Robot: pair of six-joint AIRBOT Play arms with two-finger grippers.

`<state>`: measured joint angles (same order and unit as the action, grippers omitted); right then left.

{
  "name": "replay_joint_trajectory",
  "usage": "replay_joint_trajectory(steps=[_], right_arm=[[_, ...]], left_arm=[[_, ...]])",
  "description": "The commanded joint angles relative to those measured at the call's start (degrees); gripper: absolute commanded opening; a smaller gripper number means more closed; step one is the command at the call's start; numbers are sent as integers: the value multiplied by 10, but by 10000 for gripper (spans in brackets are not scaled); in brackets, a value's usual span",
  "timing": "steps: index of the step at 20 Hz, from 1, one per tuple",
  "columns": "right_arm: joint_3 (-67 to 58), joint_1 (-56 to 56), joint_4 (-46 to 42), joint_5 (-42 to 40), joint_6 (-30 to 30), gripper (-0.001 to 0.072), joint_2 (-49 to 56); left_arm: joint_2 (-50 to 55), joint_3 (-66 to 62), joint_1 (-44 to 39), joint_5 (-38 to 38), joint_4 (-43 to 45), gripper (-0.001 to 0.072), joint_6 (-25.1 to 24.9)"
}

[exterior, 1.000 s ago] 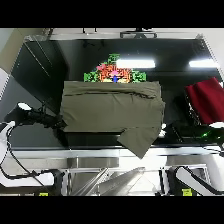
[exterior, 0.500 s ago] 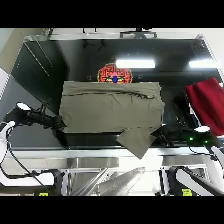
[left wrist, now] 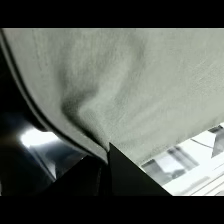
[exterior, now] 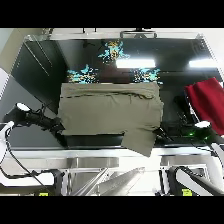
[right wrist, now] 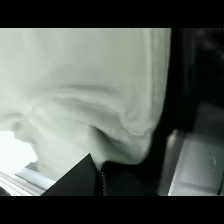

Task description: Fold the shirts.

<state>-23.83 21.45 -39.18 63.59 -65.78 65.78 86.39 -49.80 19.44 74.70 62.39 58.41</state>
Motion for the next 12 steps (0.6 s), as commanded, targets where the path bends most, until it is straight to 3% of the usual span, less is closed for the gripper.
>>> replay_joint_trajectory(steps=[1, 4, 7, 12], right_arm=[[-28, 8, 41, 46, 5, 22, -3], [-54, 7, 167, 93, 61, 23, -3], [-110, -4, 247, 76, 76, 23, 1], [-250, -47, 285, -17, 91, 22, 90]], left_arm=[[0, -10, 7, 24, 4, 21, 1], [0, -62, -2, 76, -29, 22, 1], [0, -129, -23, 108, -47, 24, 2], [12, -249, -45, 56, -56, 29, 23]])
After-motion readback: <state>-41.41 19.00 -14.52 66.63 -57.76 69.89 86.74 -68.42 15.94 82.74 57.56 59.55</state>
